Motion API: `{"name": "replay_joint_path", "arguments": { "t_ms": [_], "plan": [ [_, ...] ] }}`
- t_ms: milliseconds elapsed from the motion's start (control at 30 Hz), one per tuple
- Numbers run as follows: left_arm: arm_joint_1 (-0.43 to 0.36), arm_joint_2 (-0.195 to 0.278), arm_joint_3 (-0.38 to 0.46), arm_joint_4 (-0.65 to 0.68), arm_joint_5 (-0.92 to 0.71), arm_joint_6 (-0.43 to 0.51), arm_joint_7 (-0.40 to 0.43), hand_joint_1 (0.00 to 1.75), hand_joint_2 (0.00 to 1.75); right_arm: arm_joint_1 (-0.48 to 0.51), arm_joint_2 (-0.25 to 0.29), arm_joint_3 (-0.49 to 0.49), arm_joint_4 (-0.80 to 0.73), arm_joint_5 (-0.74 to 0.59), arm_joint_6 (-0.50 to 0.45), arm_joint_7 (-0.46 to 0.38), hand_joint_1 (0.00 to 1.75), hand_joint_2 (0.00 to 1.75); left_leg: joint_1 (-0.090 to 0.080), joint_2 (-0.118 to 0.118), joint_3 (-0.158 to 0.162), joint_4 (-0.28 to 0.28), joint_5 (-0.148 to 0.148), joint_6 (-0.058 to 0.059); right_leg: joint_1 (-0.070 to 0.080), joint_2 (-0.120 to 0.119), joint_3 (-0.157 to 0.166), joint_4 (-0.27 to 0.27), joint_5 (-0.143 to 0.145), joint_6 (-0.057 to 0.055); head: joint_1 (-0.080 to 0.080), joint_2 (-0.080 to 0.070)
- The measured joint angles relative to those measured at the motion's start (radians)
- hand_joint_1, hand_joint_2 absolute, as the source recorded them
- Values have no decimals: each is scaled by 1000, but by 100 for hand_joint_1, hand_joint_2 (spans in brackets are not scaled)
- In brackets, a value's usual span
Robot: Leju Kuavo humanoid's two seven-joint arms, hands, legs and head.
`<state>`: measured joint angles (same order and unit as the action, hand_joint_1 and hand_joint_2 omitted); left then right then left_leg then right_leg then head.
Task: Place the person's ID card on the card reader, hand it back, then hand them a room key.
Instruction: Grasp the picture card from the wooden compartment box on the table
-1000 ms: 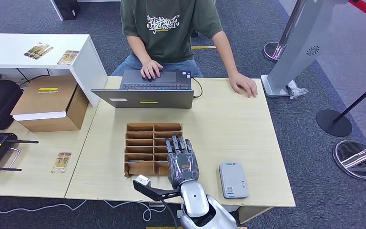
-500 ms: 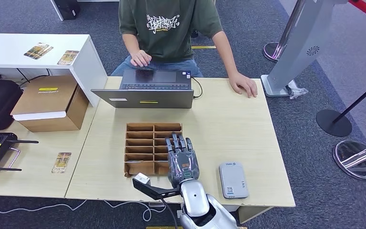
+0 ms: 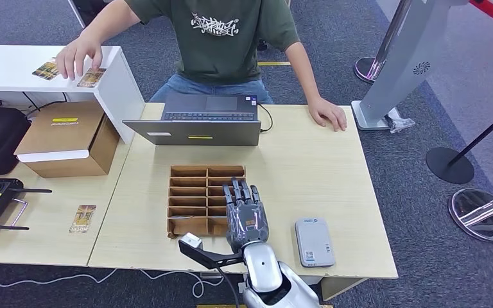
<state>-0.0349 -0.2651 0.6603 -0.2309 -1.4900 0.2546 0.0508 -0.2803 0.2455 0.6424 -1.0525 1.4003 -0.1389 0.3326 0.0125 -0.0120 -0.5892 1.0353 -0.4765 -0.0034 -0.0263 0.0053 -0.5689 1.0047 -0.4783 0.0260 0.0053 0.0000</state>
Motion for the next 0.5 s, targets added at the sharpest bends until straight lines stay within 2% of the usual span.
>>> {"name": "replay_joint_path", "arguments": {
  "t_ms": [500],
  "plan": [
    [0, 0, 0, 0, 3, 1, 0, 0, 0, 2, -16, 0, 11, -22, -25, -15, 0, 175, 0, 0, 0, 0, 0, 0, 0, 0, 0, 0, 0, 0, 0, 0]
  ]
}}
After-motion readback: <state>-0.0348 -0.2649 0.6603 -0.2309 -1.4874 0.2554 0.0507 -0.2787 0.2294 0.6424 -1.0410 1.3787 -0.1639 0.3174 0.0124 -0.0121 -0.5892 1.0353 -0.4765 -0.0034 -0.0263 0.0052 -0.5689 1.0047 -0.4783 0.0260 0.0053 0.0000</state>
